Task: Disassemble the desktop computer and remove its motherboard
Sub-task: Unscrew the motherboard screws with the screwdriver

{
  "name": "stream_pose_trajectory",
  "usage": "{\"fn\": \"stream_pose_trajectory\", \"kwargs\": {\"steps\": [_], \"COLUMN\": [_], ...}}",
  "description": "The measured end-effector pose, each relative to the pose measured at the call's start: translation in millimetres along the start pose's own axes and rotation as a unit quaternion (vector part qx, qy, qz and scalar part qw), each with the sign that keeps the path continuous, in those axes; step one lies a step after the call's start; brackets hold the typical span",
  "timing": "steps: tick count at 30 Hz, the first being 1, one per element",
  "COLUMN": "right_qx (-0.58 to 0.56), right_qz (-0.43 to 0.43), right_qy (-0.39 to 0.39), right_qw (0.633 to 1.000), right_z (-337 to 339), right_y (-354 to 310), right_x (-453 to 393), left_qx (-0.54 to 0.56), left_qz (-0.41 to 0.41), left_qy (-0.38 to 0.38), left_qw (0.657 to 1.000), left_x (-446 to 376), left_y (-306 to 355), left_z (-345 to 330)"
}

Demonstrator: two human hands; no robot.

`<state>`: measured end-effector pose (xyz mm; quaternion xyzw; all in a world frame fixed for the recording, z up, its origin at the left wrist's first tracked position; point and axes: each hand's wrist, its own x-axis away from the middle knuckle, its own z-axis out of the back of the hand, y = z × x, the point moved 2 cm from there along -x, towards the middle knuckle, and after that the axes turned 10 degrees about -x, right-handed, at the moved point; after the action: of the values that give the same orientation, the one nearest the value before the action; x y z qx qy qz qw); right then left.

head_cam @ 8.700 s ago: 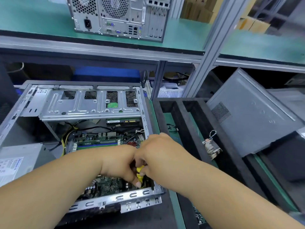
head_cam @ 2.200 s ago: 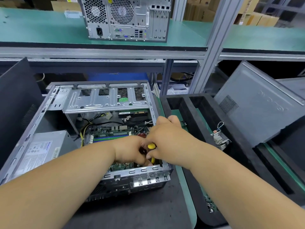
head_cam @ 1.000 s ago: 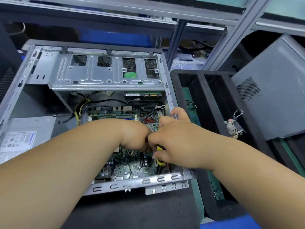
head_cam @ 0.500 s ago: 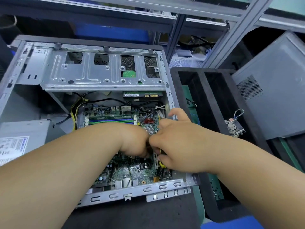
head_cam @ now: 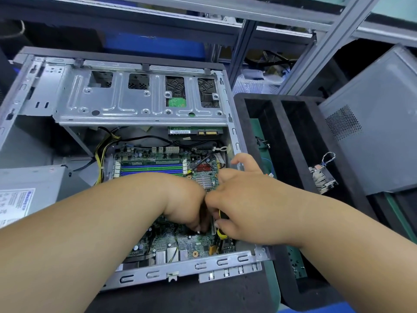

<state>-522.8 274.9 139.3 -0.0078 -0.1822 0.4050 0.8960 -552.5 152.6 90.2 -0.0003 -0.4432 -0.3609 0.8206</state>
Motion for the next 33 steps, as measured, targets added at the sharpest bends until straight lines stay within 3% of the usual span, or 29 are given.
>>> {"fn": "stream_pose_trajectory", "kwargs": {"steps": [4,10,13,20,25,33], "right_qx": [0.003,-0.012,-0.024,-0.068,-0.104,-0.101], "right_qz": [-0.002,-0.012,-0.017,-0.034,-0.06,-0.093], "right_qy": [0.01,0.009,0.023,0.105,0.186,0.234], "right_qw": [1.0,1.0,0.999,0.992,0.975,0.963], "right_z": [1.3,3.1,8.9,35.1,45.2,45.1], "right_y": [0.2,-0.5,0.0,5.8,6.2,5.0], "right_x": [1.7,3.0,5.4,14.5,17.5,26.5], "left_qx": [0.025,-0.008,0.012,0.104,0.106,0.132], "left_qz": [-0.083,-0.087,-0.071,-0.032,-0.038,-0.001], "left_qy": [-0.053,-0.111,-0.098,0.009,0.002,0.045], "left_qw": [0.995,0.99,0.993,0.994,0.994,0.99], "left_x": [2.6,-1.3,-1.9,0.8,4.2,3.8], "left_y": [7.1,13.8,10.8,-8.2,-13.8,-24.2], "left_z": [-5.2,-11.7,-11.1,0.3,0.7,0.4]}}
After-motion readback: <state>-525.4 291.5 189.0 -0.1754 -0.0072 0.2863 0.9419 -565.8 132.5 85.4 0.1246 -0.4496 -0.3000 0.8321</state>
